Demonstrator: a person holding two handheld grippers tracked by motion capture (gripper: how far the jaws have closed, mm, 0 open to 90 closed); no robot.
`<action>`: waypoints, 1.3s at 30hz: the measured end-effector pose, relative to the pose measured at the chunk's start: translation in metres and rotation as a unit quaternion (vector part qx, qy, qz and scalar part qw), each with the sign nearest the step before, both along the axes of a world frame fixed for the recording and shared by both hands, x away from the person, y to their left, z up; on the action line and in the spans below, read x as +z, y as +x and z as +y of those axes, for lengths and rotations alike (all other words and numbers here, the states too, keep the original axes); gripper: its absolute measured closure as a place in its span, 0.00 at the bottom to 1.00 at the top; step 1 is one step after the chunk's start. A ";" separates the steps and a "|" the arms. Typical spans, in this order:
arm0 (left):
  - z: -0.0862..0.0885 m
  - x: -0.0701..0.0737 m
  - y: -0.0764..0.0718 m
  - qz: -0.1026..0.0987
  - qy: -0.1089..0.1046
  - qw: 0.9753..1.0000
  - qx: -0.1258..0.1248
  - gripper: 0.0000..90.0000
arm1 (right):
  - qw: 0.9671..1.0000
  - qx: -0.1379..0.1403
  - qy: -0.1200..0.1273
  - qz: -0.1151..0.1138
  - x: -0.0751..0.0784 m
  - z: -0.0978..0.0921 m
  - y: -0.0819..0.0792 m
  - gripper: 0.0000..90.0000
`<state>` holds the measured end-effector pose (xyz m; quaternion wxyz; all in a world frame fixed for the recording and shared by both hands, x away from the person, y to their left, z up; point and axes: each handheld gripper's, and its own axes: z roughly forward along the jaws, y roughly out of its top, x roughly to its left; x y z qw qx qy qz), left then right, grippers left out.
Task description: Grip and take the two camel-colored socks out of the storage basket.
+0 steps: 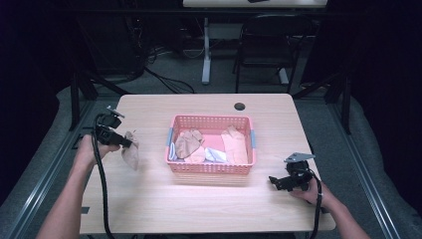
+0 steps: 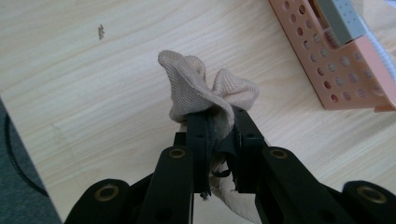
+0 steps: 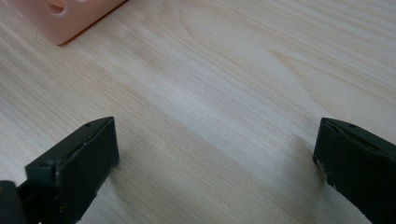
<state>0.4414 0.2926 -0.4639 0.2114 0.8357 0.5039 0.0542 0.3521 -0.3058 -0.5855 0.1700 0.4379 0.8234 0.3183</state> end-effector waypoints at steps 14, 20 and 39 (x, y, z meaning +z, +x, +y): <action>-0.001 -0.040 0.008 0.030 0.003 0.999 0.012 0.89 | 1.000 0.000 0.001 0.000 0.000 0.000 0.000 0.00; 0.000 -0.054 0.010 0.045 0.004 0.999 0.019 0.83 | 1.000 0.000 0.000 0.000 0.000 0.000 0.000 0.00; -0.024 0.026 0.004 -0.077 0.003 0.997 0.015 0.17 | 1.000 0.000 0.000 0.000 0.000 0.000 0.000 0.00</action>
